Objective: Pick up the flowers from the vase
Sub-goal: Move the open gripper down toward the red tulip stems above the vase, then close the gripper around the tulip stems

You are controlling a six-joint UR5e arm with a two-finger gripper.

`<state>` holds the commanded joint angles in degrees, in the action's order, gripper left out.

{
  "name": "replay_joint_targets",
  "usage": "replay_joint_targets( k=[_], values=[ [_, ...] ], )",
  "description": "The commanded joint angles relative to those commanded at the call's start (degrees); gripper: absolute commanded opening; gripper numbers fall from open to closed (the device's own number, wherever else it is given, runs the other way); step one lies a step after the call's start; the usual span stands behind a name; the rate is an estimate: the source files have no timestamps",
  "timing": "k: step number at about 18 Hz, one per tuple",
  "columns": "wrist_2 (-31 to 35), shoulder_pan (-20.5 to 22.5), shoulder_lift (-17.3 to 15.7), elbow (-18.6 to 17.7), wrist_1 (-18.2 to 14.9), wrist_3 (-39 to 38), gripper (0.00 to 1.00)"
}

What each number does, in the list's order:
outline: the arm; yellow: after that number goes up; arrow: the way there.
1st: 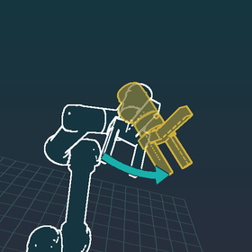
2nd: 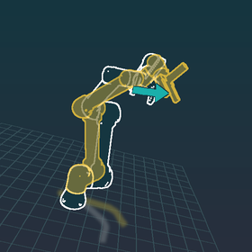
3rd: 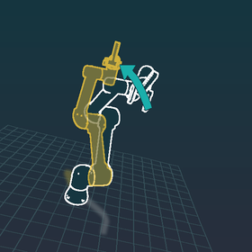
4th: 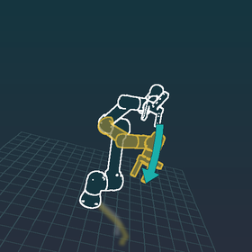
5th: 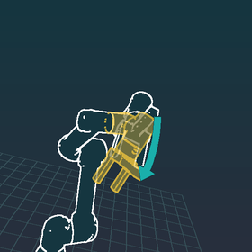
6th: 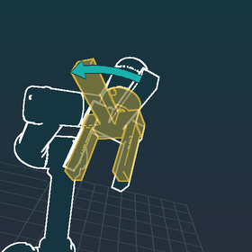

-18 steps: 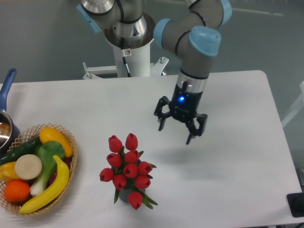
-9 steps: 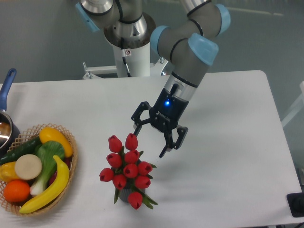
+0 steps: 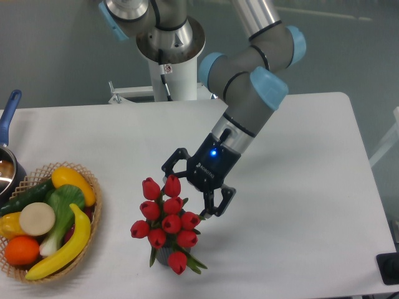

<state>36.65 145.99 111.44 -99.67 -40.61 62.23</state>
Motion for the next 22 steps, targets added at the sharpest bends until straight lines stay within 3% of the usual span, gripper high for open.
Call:
replay_joint_targets(
  k=[4, 5, 9, 10, 17, 22],
  values=[
    [-2.3, -0.5, 1.4, 1.8, 0.0, -1.2, 1.0],
    [-2.5, -0.9, 1.7, 2.1, 0.0, -1.3, 0.89],
    [-2.4, -1.0, 2.1, 2.1, -0.1, -1.2, 0.11],
    [-2.4, -0.9, 2.1, 2.1, -0.1, -1.2, 0.0],
    [-2.5, 0.3, 0.7, 2.4, -0.2, -3.9, 0.0],
    [-5.3, 1.0, -2.5, 2.4, -0.3, -7.9, 0.0]
  ],
)
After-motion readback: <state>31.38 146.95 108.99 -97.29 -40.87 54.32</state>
